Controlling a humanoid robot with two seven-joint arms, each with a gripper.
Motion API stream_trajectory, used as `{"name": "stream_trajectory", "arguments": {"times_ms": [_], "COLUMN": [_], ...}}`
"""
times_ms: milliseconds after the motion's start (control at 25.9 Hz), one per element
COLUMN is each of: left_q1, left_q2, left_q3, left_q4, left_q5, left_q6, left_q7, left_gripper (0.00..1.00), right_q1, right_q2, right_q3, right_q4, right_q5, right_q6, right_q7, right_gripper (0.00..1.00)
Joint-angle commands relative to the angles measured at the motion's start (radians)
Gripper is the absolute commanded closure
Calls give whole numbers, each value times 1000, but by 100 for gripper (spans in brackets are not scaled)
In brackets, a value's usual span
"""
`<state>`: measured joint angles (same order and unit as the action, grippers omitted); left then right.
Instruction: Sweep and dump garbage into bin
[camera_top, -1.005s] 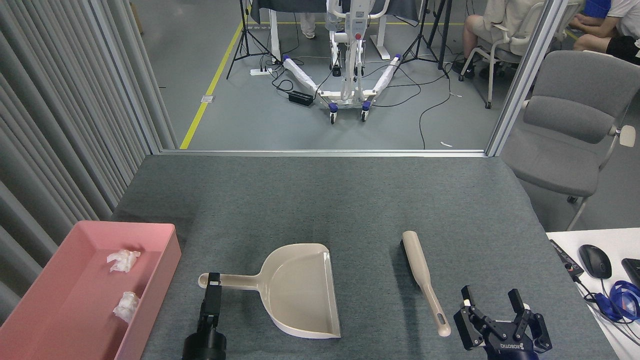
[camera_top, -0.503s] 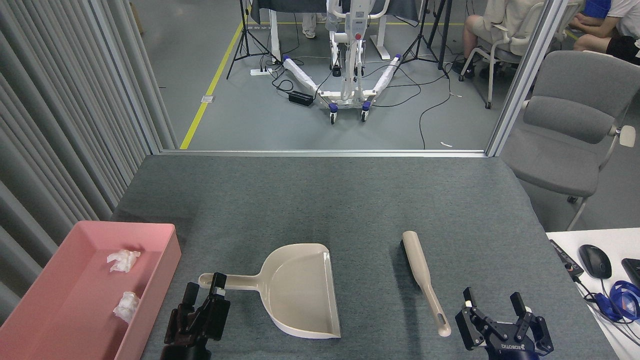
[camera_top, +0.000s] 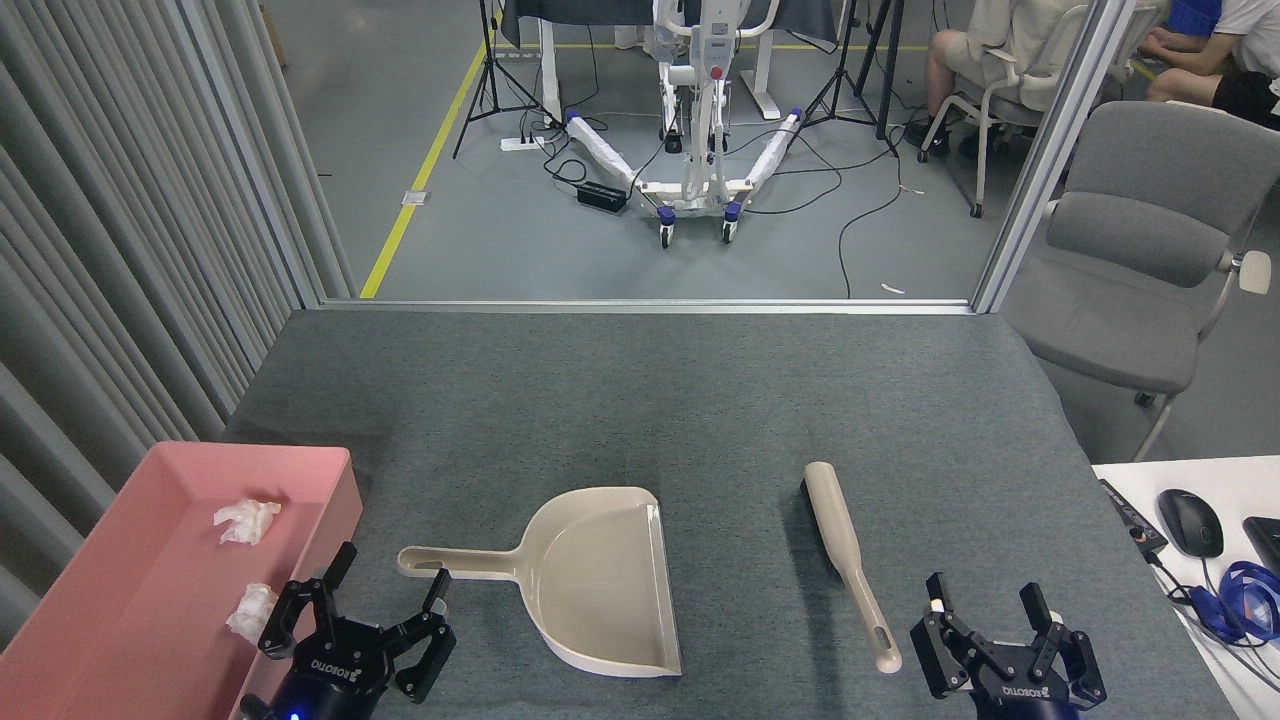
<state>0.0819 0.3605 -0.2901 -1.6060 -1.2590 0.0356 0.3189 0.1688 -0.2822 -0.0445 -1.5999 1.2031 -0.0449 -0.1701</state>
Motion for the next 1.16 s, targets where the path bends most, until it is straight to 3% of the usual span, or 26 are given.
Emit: {"name": "stream_trajectory", "arguments": {"times_ms": [0,232,425,1121], "left_q1": [-19,-22,-24,-14], "left_q2": [-8,3,-11,-9], "left_q3": [14,106,227,206], "left_q4": [44,77,72,107], "left_q5": [-13,-10,-11,-5], "left_q6": [3,-36,-192,-233], "left_q7": [-14,-17,-32,-46], "left_gripper": [1,1,1,1], "right_q1": [3,9,9,9], "right_q2": [0,3,18,26], "right_q3": [2,3,5,3], "right_q4": [0,0,1,1], "right_q5": [0,1,1,6], "right_q6": [0,2,0,0], "right_q7": [0,1,1,1], "right_gripper": [2,2,2,2]}}
